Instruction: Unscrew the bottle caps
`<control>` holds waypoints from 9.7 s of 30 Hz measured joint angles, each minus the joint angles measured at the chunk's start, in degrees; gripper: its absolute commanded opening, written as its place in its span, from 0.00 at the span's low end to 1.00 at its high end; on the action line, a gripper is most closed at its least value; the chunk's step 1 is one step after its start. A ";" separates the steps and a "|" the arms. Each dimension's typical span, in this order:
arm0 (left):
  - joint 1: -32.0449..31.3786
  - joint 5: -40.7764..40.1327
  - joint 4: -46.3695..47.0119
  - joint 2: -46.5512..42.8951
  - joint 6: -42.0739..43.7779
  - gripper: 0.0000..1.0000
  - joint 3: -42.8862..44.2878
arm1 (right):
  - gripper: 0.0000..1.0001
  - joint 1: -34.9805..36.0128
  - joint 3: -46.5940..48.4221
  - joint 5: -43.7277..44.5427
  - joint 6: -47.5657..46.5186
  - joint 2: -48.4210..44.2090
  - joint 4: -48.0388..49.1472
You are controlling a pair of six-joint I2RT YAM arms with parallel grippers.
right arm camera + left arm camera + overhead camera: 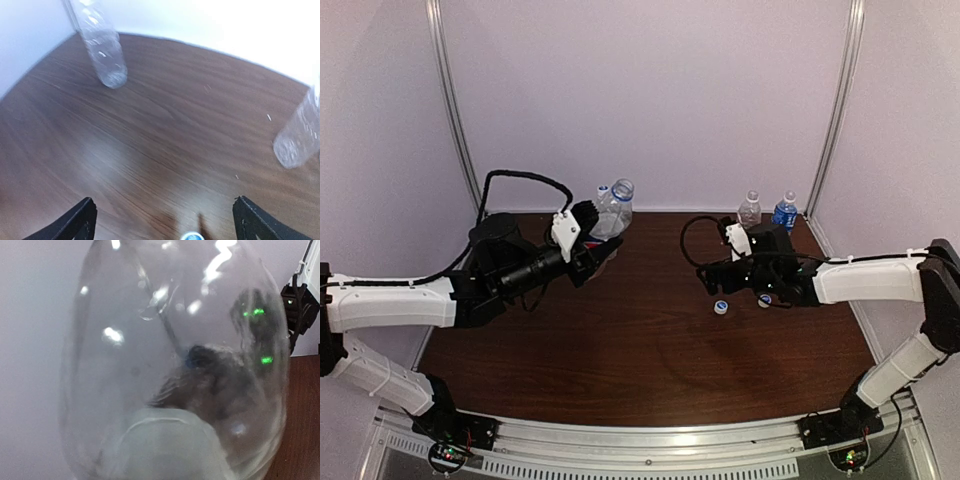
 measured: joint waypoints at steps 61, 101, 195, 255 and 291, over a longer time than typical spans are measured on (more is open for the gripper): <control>0.11 -9.22 -2.58 -3.76 -0.02 0.97 0.61 | 0.00 -3.08 41.64 -4.55 -5.29 10.60 -12.66; 0.24 -14.60 -4.24 -0.70 -0.22 0.97 0.55 | 1.00 -10.54 43.41 -8.02 0.33 24.87 -5.92; 3.67 8.98 -0.37 9.81 -4.92 0.47 14.38 | 0.83 12.33 37.90 -16.98 -14.45 -2.14 -15.67; 1.31 9.01 -6.38 11.13 -0.63 0.51 12.83 | 0.73 14.75 35.43 -15.89 -3.30 -9.33 -12.70; 0.98 40.44 -22.45 10.64 6.54 0.45 13.92 | 1.00 15.21 46.95 -40.54 -53.72 -5.38 -52.13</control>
